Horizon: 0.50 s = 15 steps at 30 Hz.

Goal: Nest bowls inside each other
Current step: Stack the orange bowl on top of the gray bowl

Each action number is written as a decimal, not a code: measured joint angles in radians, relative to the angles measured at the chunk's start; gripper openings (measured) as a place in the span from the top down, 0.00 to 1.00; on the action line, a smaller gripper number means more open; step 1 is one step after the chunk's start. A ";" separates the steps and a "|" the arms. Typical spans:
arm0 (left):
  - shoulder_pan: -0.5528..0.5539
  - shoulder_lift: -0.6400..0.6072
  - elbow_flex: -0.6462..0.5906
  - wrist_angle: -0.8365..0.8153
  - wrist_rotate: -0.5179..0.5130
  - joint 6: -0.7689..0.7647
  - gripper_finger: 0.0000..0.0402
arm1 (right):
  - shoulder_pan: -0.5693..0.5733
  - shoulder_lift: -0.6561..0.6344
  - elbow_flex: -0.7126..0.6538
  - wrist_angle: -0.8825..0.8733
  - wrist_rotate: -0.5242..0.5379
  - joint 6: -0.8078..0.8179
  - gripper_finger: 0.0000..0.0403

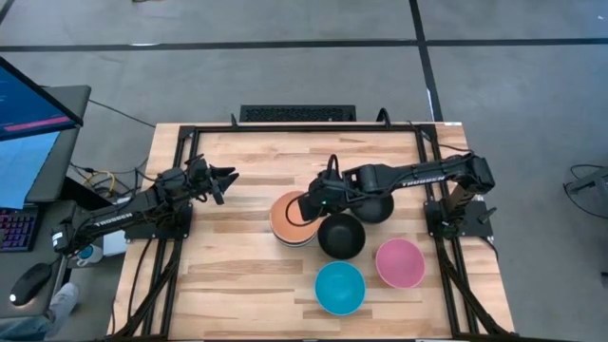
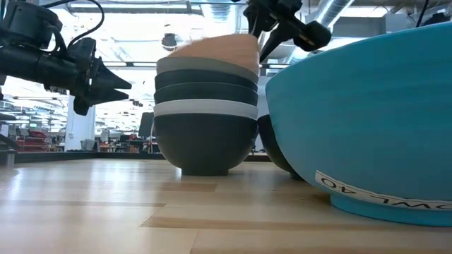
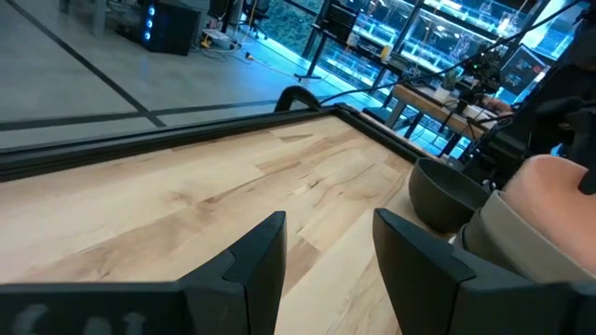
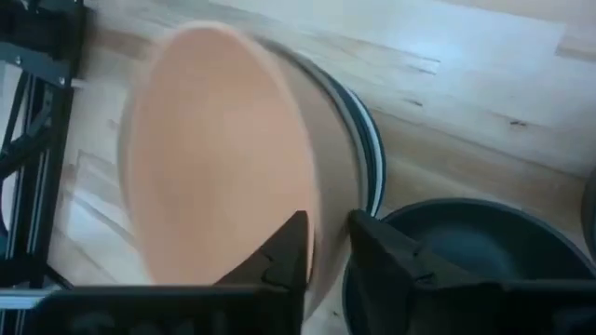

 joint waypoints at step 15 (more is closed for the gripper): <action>0.000 0.000 0.001 0.000 0.000 -0.018 0.62 | -0.008 0.000 -0.001 -0.029 0.019 -0.010 0.65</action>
